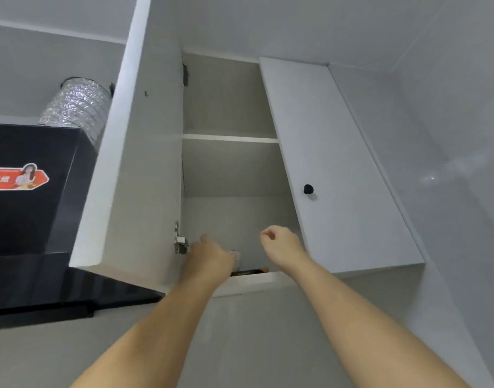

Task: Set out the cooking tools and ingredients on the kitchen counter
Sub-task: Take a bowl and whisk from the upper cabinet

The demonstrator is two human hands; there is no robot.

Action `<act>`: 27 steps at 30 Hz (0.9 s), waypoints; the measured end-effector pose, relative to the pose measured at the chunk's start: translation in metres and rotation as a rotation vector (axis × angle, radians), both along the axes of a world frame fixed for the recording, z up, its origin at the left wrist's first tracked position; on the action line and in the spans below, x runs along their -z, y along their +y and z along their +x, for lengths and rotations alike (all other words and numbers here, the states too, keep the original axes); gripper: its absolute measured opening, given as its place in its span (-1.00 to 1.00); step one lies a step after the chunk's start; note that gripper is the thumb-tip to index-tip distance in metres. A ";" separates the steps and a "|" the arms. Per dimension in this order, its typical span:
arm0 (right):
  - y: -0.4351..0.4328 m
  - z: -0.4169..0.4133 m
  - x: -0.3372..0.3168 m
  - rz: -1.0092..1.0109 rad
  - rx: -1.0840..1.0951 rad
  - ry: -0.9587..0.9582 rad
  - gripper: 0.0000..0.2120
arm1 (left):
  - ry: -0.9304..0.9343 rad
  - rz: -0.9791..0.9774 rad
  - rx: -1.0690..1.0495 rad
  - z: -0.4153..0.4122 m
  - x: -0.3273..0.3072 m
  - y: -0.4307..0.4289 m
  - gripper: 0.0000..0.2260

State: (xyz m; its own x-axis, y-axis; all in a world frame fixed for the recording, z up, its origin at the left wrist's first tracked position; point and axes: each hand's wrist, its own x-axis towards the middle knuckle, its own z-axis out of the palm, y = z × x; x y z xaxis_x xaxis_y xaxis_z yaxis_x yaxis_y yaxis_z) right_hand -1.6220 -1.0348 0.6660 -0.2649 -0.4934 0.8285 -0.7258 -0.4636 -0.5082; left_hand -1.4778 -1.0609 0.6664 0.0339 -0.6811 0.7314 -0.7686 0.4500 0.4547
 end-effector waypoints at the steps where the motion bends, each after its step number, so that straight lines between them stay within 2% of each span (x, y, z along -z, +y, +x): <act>1: -0.014 -0.002 -0.009 0.015 -0.016 -0.013 -0.75 | 0.068 0.042 0.018 -0.005 -0.006 -0.013 -0.64; 5: -0.080 -0.009 -0.035 0.165 -0.150 -0.075 -0.86 | 0.263 0.137 0.041 -0.021 -0.031 -0.069 -0.60; 7: -0.100 -0.009 -0.041 0.243 -0.230 -0.136 -0.89 | 0.196 0.174 0.023 -0.024 -0.040 -0.088 -0.63; 10: -0.120 -0.007 -0.048 0.388 -0.216 -0.123 -0.68 | 0.156 0.249 0.021 -0.025 -0.047 -0.093 -0.66; 12: -0.136 -0.001 -0.050 0.487 -0.252 -0.103 -0.70 | 0.142 0.267 0.042 -0.023 -0.048 -0.101 -0.66; 15: -0.159 0.002 -0.052 0.569 -0.389 -0.169 -0.77 | 0.363 0.317 0.187 -0.019 -0.047 -0.114 -0.68; 17: -0.153 0.003 -0.049 0.535 -0.403 -0.216 -0.80 | 0.584 0.350 0.348 -0.018 -0.043 -0.119 -0.74; 20: -0.135 -0.003 -0.048 0.340 -0.357 -0.241 -0.85 | 0.858 0.371 0.588 -0.023 -0.038 -0.109 -0.72; 23: -0.119 -0.012 -0.049 0.158 -0.418 -0.327 -0.89 | 0.952 0.285 0.754 -0.028 -0.036 -0.087 -0.76; 25: -0.115 -0.022 -0.049 0.085 -0.491 -0.404 -0.83 | 1.026 0.302 0.831 -0.031 -0.035 -0.075 -0.85; 27: -0.118 -0.036 -0.043 0.132 -0.336 -0.300 -0.73 | 1.066 0.316 0.883 -0.032 -0.031 -0.068 -0.87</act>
State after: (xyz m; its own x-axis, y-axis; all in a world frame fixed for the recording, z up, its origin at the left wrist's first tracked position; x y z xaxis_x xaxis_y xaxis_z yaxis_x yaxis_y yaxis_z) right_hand -1.6576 -1.1529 0.7086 -0.2912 -0.6886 0.6640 -0.3585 -0.5650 -0.7432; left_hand -1.5101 -1.1286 0.6971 -0.0526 -0.8957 0.4414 0.4765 0.3660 0.7994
